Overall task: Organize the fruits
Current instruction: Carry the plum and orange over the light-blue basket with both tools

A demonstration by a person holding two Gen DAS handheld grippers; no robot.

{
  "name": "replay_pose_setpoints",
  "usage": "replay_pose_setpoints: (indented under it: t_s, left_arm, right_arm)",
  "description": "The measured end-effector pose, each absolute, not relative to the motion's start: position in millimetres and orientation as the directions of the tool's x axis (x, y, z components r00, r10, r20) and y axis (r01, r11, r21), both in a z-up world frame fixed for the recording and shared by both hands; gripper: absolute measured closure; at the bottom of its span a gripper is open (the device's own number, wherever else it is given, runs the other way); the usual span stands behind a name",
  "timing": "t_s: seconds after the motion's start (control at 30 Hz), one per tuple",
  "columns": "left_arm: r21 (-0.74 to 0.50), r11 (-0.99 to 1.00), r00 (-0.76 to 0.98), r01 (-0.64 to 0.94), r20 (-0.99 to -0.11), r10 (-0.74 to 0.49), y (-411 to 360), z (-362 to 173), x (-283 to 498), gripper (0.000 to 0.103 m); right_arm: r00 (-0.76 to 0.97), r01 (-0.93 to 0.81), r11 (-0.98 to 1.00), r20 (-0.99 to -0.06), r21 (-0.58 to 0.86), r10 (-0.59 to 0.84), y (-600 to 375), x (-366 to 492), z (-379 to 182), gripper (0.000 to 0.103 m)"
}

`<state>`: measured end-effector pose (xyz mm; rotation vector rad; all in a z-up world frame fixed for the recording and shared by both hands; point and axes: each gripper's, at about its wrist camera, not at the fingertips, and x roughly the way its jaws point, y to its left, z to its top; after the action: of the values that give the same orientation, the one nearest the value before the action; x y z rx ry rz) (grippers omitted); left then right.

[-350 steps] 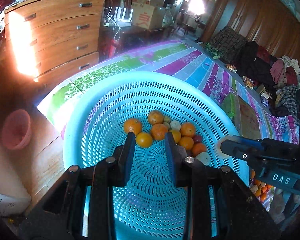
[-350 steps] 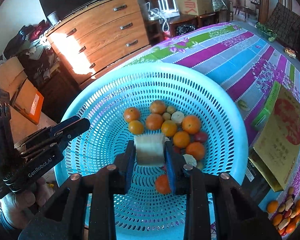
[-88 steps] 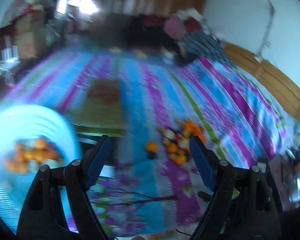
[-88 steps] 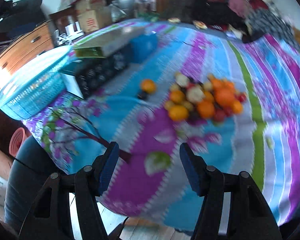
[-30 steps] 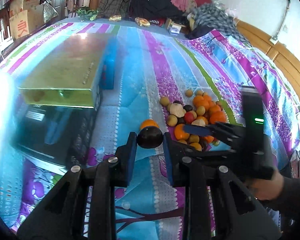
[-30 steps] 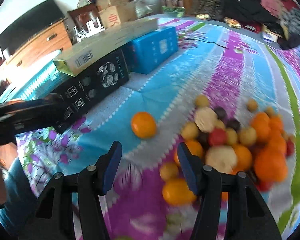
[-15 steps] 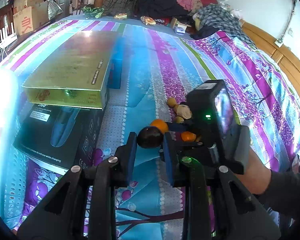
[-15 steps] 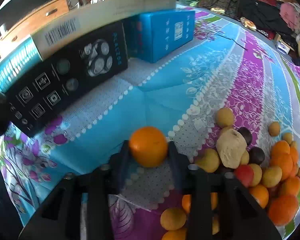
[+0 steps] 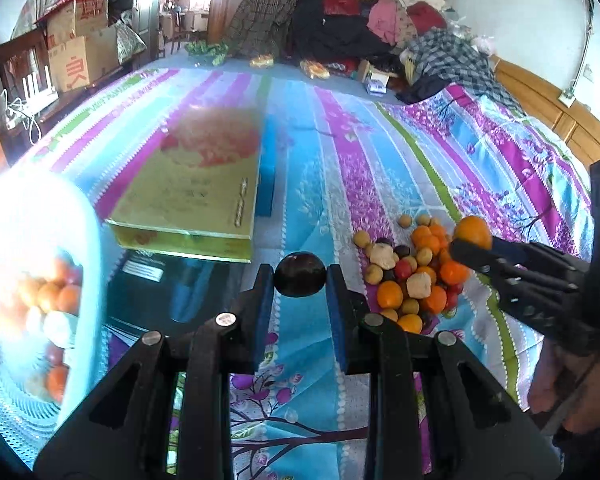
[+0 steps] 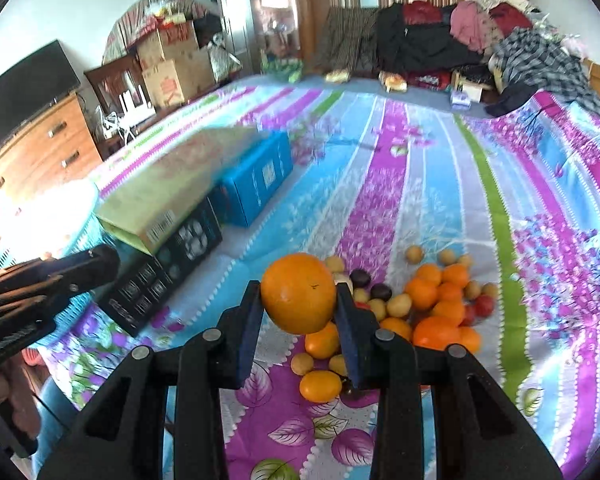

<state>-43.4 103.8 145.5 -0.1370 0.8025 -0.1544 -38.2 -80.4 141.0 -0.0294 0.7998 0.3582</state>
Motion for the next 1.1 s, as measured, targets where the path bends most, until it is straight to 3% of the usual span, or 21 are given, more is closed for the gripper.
replay_pose_setpoints:
  t_s: [0.6, 1.1]
  left_arm:
    - [-0.156, 0.984, 0.767, -0.089, -0.641, -0.032, 178.8, 209.9, -72.6, 0.076]
    - [-0.157, 0.916, 0.718, -0.369, -0.674, 0.174, 293.4, 215.5, -117.5, 0.076]
  right_arm:
    - [0.686, -0.461, 0.886, -0.615, 0.046, 0.389, 1.6, -45.9, 230.7, 0.065]
    - [0.491, -0.7, 0.709, -0.658, 0.093, 0.571, 163.9, -62.1, 244.9, 0.065]
